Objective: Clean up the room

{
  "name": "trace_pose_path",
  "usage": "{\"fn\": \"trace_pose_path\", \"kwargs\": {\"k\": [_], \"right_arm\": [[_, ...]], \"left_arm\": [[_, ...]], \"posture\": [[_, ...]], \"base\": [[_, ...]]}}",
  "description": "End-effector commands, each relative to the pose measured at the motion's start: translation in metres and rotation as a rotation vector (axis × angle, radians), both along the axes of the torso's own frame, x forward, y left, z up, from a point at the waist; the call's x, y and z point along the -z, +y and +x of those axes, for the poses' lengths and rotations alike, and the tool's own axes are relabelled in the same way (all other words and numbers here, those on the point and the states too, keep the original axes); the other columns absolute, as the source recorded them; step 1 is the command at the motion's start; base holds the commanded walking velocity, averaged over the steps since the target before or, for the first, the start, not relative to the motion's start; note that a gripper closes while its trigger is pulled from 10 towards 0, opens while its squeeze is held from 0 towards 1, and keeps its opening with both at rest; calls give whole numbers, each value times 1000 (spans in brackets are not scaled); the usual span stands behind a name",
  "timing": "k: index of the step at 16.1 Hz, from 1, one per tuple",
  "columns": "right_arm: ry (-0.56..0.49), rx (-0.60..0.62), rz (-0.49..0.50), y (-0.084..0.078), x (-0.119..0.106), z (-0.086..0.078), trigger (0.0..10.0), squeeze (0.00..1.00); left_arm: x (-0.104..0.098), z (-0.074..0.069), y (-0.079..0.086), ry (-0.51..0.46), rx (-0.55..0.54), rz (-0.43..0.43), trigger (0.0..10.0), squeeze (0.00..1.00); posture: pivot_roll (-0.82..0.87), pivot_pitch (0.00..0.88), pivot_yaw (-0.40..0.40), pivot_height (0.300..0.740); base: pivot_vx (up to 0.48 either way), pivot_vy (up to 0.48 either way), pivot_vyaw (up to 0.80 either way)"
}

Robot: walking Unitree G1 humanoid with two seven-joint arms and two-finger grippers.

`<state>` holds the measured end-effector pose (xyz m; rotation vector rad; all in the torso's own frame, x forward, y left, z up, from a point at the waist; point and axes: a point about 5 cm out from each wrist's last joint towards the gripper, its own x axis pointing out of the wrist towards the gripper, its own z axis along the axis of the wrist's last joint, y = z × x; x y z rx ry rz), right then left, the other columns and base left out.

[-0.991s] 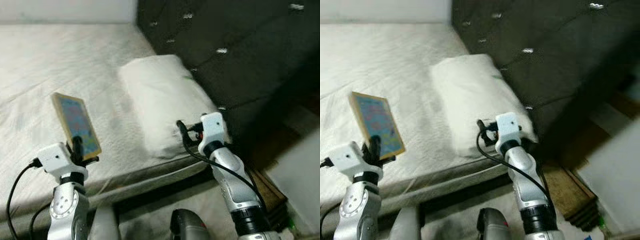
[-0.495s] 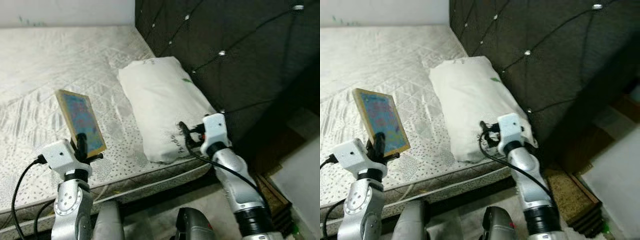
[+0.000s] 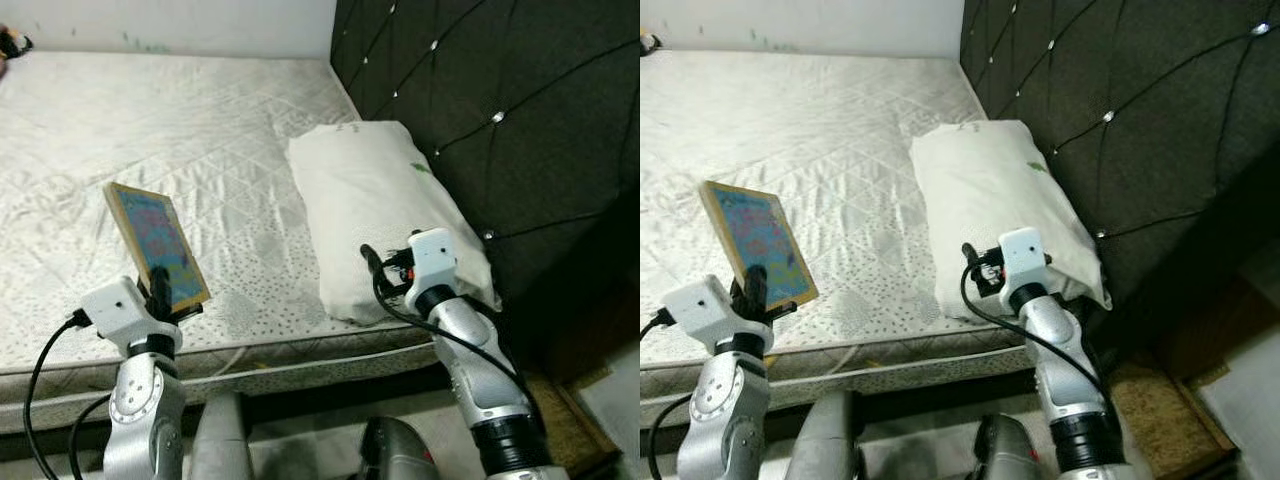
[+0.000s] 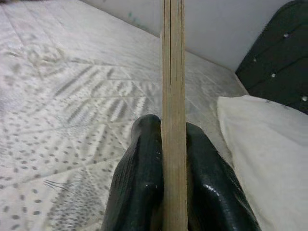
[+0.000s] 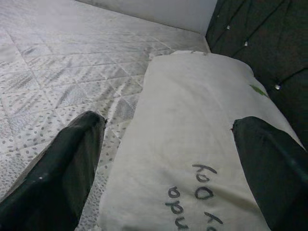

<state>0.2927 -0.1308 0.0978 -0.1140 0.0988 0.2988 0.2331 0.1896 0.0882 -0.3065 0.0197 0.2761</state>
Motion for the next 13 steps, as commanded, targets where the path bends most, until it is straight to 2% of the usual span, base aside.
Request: {"fn": "trace_pose_path", "kwargs": {"k": [1,3,7,10,11,12,13], "right_arm": [[-6,9,-1,-4,-3,0,10000,0],[-7,12,8,-5,-3,0,10000,0],[-4,17,7,-6,-4,0,10000,0],[-16,25,-7,-10,-6,0,10000,0],[-30,30,-37,-20,-10,-3,10000,0],[-31,32,-46,-23,-11,-4,10000,0],[-28,40,-74,-32,-10,-8,10000,0]], "left_arm": [[-5,6,-4,-21,6,-19,10000,0],[-4,12,-3,-8,1,-29,10000,0],[-6,21,2,-11,-24,-29,10000,0],[6,33,0,67,-20,-122,10000,0],[16,42,-3,115,22,-192,10000,0],[18,45,-4,123,39,-212,10000,0],[24,53,-1,173,50,-212,10000,0]], "posture": [[-8,0,-113,642],[-13,3,-114,617],[-16,4,-115,597],[-38,4,-117,597],[-56,4,-122,597],[-59,5,-123,597],[-72,5,-129,597]], "base": [[0,0,0],[0,0,0],[0,0,0],[0,0,0],[0,0,0],[0,0,0],[0,0,0]]}}
